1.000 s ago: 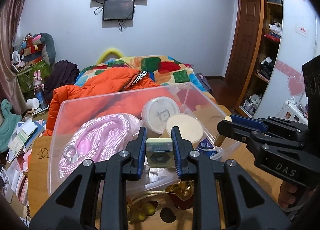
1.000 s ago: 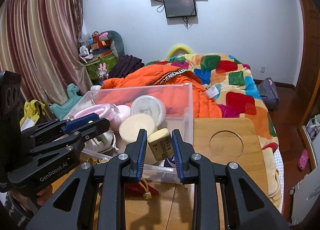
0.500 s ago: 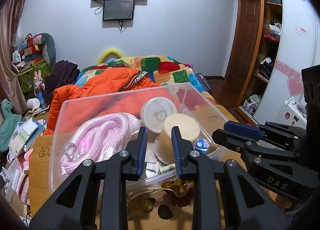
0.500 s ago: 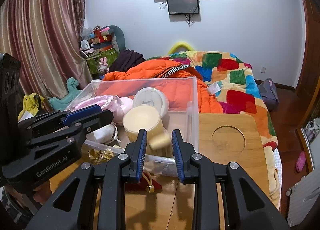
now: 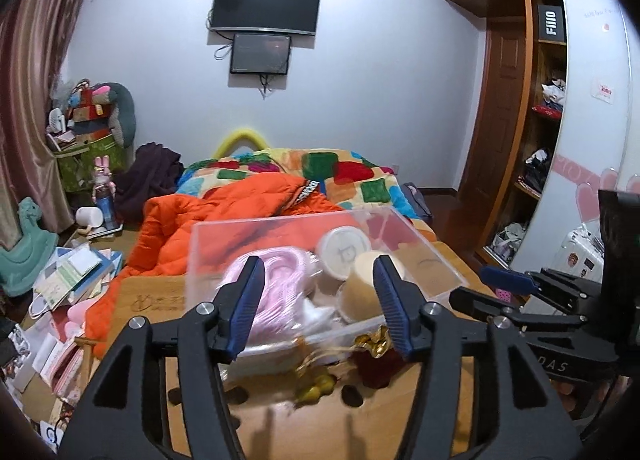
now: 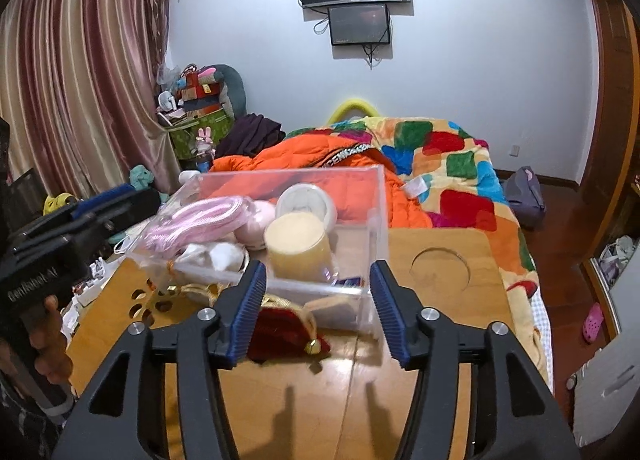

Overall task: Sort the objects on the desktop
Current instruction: 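Lift both mahjong tiles into the clear box and open both grippers, then grasp the gold gourd charm with the left gripper while the right gripper grasps the red pouch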

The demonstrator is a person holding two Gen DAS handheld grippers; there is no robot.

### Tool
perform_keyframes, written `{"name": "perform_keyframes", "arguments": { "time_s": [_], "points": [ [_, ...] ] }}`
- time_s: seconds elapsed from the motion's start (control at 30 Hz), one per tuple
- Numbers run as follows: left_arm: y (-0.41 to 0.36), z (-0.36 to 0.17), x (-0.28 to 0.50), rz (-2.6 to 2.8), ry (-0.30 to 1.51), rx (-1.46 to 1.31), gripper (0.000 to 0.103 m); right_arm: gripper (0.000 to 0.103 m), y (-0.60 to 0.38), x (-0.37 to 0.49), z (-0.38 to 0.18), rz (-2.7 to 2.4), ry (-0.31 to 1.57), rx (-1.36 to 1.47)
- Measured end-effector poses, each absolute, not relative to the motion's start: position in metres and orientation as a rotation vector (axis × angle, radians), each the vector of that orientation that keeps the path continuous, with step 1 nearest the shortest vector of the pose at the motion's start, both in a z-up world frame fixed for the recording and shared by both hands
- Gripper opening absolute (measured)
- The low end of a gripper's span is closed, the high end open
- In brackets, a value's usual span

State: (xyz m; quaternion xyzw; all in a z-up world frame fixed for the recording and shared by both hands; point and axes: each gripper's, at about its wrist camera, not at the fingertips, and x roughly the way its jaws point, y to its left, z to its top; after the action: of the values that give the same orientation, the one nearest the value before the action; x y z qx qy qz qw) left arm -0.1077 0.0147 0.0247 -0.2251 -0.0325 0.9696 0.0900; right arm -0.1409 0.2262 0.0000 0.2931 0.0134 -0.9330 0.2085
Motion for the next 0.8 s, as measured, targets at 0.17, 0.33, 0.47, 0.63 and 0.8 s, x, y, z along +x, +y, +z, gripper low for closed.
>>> {"name": "perform_keyframes", "arguments": {
  "time_s": [0.17,0.33,0.47,0.63,0.8],
  "points": [
    [-0.002,0.012,-0.094,2.91,-0.105,-0.699,0.061,0.063,0.212,-0.131,-0.014,-2.585,0.064,0.864],
    [-0.021,-0.009,-0.082,2.918,-0.138,-0.754,0.061,0.073,0.19,-0.13,-0.035,-2.585,0.133,0.927],
    [-0.037,-0.027,-0.077,2.913,-0.172,-0.809,0.061,0.073,0.174,-0.139,-0.047,-2.599,0.2,0.968],
    [-0.044,-0.044,-0.076,2.889,-0.196,-0.86,0.061,0.071,0.165,-0.15,-0.055,-2.607,0.213,1.013],
    [-0.042,-0.055,-0.081,2.855,-0.214,-0.9,0.061,0.047,0.163,-0.151,-0.06,-2.594,0.212,1.015]
  ]
}}
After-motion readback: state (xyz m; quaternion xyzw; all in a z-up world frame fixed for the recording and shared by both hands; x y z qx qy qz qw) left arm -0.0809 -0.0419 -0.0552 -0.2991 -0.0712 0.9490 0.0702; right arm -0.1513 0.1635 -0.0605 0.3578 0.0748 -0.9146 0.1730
